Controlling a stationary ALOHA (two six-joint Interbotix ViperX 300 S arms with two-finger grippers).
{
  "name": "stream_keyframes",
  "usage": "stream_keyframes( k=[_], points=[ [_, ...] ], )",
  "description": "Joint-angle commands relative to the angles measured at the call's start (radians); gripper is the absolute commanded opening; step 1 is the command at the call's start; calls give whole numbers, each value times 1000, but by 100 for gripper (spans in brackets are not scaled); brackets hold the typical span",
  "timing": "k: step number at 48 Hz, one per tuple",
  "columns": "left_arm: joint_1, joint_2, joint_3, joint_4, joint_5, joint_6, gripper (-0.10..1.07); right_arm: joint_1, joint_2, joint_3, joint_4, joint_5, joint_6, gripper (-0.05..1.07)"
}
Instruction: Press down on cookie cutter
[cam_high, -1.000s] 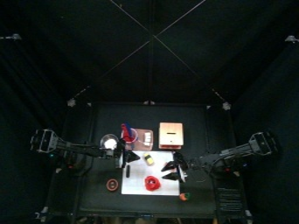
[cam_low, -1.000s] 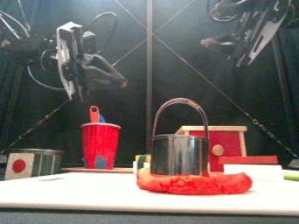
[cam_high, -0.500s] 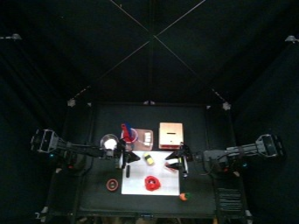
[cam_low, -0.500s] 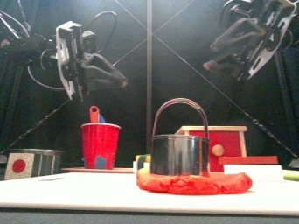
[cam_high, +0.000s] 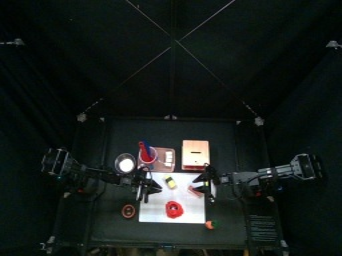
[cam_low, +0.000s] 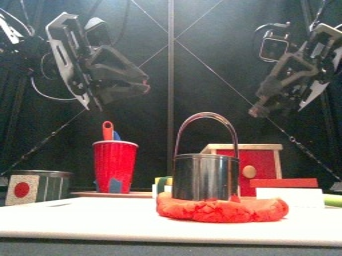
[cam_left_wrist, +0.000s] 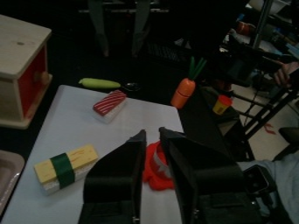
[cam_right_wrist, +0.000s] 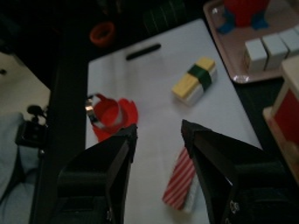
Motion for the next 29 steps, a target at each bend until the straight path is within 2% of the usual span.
stream_keyframes(
  k=[1, 7, 15, 24, 29],
  points=[
    [-2, 25, -43, -38, -17, 21, 73, 0, -11, -57, -17, 92, -2, 82],
    [-6, 52, -69, -49, -20, 35, 80, -2, -20, -114, -72, 123, -2, 82],
    [-18, 75, -91, -52, -21, 43, 80, -29, -37, -163, -172, 118, -2, 82],
    [-40, 75, -92, -61, -21, 41, 80, -41, -80, -163, -184, 37, -2, 82],
    [-44, 78, -89, -75, -23, 44, 80, -51, -104, -158, -201, 31, -2, 82]
  ],
)
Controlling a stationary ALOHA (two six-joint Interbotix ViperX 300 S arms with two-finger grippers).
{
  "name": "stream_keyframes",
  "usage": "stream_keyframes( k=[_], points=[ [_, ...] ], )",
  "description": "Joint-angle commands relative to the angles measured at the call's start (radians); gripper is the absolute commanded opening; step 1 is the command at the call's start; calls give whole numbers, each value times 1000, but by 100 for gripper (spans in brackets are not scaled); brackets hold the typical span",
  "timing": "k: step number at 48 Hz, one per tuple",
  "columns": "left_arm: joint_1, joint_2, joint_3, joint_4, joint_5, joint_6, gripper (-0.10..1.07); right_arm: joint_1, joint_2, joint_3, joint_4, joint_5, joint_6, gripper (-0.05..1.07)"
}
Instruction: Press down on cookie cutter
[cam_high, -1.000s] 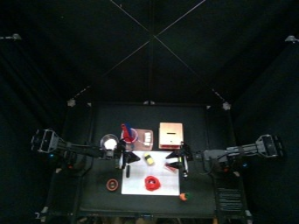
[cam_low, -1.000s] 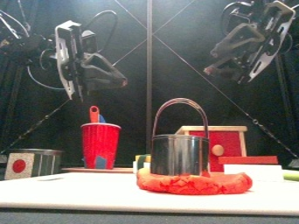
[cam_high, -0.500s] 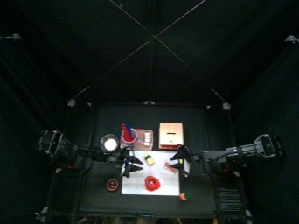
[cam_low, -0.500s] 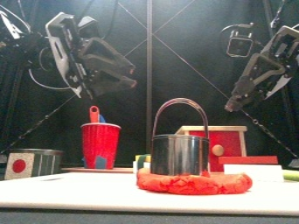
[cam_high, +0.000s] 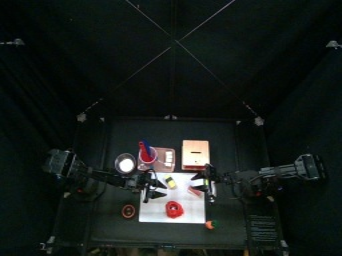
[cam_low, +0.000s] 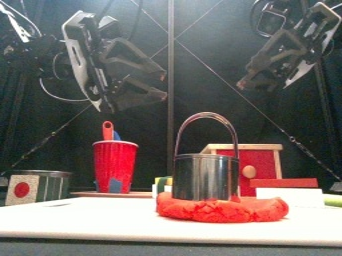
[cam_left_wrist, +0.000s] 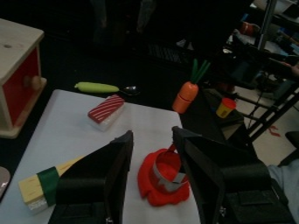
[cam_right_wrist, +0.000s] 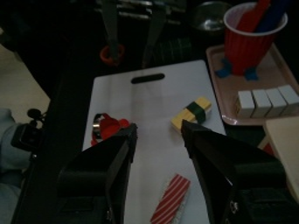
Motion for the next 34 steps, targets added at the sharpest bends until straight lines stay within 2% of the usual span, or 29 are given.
stream_keyframes(
  k=[1, 20, 24, 30, 34],
  points=[
    [-6, -3, -15, -12, -9, 3, 80, -15, -29, -66, -11, -15, -2, 82],
    [-6, 9, -26, -15, -9, 6, 80, -67, -23, -67, -23, -37, 3, 82],
    [-6, 15, -29, -15, -11, 6, 80, -63, -18, -61, 12, -101, 3, 82],
    [-6, 25, -34, -15, -11, 6, 80, -21, -12, -28, 32, -255, -6, 82],
    [-8, 31, -38, -15, -11, 6, 80, -6, 8, 2, 38, -302, -8, 82]
  ],
)
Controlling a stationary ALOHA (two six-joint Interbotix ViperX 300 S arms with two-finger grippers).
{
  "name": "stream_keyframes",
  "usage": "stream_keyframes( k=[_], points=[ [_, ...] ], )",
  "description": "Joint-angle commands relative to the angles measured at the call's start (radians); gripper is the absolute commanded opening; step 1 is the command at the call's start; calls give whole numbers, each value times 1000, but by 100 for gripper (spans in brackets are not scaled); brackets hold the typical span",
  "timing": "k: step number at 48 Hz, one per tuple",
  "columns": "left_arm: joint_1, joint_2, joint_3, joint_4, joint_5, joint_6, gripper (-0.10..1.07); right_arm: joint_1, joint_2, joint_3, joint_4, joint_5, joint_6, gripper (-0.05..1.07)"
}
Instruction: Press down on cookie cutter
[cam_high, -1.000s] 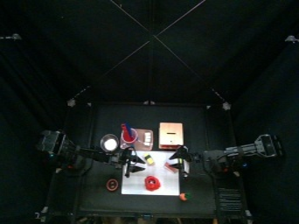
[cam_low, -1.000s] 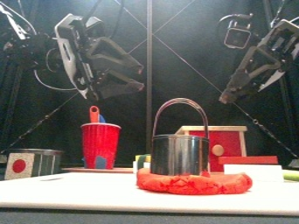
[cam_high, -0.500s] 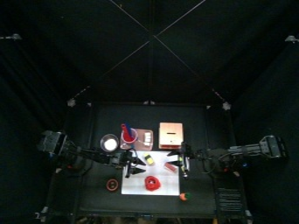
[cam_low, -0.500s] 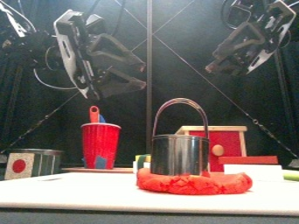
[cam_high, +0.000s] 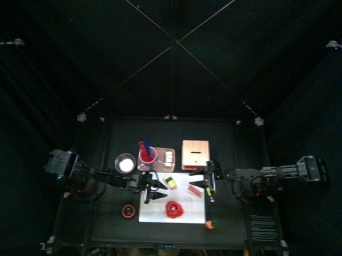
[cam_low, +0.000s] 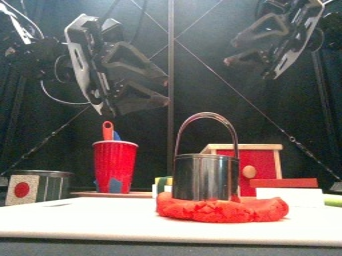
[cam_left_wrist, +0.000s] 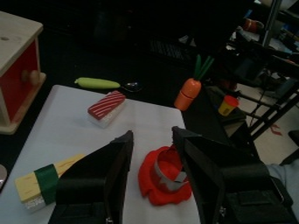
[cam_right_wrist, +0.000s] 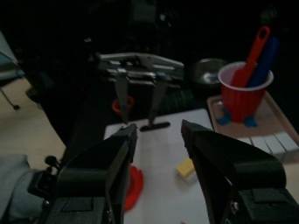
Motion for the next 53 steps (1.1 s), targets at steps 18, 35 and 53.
stream_keyframes(
  k=[18, 35, 53],
  points=[
    [-15, 6, -25, -2, -12, 2, 80, 28, 179, 5, 126, -84, -89, 82],
    [-21, 14, -25, 2, -12, 3, 80, 186, 235, 9, 351, -212, -322, 83],
    [-54, 25, -18, 83, -49, 40, 81, 373, 325, 43, 716, -428, -578, 83]
  ],
)
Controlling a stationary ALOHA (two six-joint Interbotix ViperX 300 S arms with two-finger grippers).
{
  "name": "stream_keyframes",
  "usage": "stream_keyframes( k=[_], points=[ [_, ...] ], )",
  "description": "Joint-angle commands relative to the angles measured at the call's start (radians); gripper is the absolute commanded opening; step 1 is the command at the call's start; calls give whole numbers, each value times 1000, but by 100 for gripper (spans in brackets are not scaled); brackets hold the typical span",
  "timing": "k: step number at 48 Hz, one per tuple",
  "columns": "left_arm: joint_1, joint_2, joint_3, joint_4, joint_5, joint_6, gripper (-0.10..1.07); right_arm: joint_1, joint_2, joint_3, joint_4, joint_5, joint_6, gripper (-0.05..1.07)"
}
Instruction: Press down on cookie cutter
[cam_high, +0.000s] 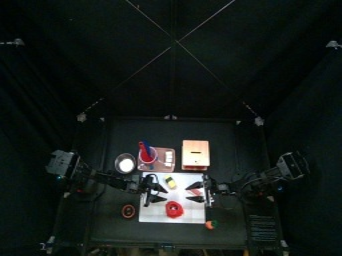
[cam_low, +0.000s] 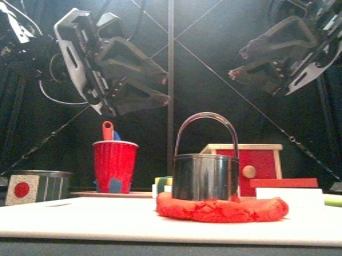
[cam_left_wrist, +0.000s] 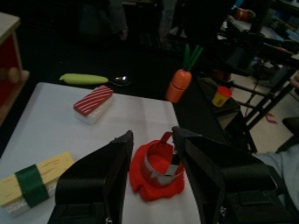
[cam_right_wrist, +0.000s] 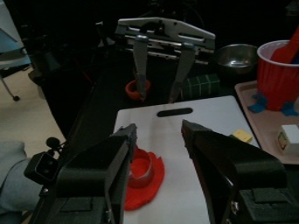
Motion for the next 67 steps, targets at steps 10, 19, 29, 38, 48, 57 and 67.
stream_keyframes(
  k=[10, 19, 29, 38, 48, 57, 67],
  points=[
    [-43, 64, -5, -5, -147, 126, 83, 160, 143, -81, 305, -109, -160, 83],
    [-60, 129, -9, -80, -209, 156, 90, 233, 224, -152, 419, -143, -209, 83],
    [-92, 166, -29, -78, -210, 190, 92, 253, 333, -230, 474, -143, -230, 83],
    [-118, 196, -40, -86, -207, 189, 92, 252, 367, -267, 472, -143, -230, 83],
    [-143, 230, -69, -141, -196, 193, 91, 255, 371, -279, 474, -135, -229, 83],
    [-143, 256, -97, -173, -153, 196, 91, 250, 396, -296, 479, -109, -227, 82],
    [-143, 259, -110, -183, -137, 196, 91, 247, 416, -301, 488, -95, -224, 82]
  ],
)
